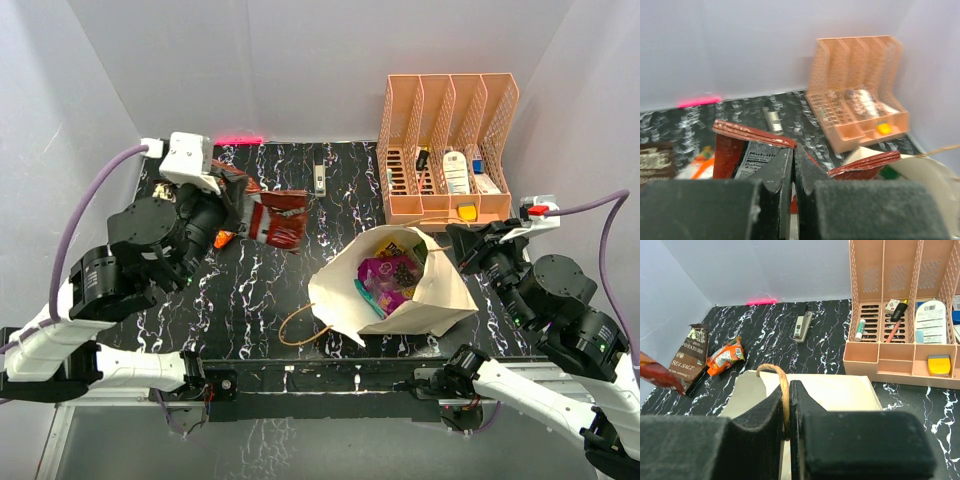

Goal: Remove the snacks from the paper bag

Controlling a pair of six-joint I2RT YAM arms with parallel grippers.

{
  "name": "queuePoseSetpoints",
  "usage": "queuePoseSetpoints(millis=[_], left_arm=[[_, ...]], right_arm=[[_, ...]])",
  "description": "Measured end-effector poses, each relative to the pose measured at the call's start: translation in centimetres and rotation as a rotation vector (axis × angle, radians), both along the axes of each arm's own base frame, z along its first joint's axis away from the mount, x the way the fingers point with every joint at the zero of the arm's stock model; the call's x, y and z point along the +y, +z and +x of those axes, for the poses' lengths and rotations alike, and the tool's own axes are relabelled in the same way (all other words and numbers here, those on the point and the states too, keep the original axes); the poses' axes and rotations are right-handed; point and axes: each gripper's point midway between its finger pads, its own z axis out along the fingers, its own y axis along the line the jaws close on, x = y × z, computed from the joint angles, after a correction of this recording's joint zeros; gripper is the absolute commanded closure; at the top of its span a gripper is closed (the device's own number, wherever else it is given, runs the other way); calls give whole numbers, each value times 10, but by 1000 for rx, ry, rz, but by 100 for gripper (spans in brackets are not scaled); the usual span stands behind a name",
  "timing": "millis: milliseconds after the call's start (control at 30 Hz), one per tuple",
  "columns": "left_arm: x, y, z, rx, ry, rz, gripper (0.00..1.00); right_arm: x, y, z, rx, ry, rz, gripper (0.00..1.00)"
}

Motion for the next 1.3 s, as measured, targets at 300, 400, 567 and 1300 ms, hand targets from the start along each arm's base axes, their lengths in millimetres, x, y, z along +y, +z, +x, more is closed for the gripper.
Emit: queuePoseSetpoints(millis=[300, 400, 567, 1300], left_arm=[[56, -9, 18, -130, 298, 189, 100], [56, -11, 21, -142, 329, 223, 100], [42, -20, 35, -142, 356, 280, 100], [226, -130, 213, 330, 673, 60, 100]], right_arm=[[2, 0, 1, 0, 3, 0, 91], [2, 0, 1, 0, 3, -1, 91], [4, -1, 2, 3, 10, -3, 91], [6, -1, 1, 5, 21, -3, 91]])
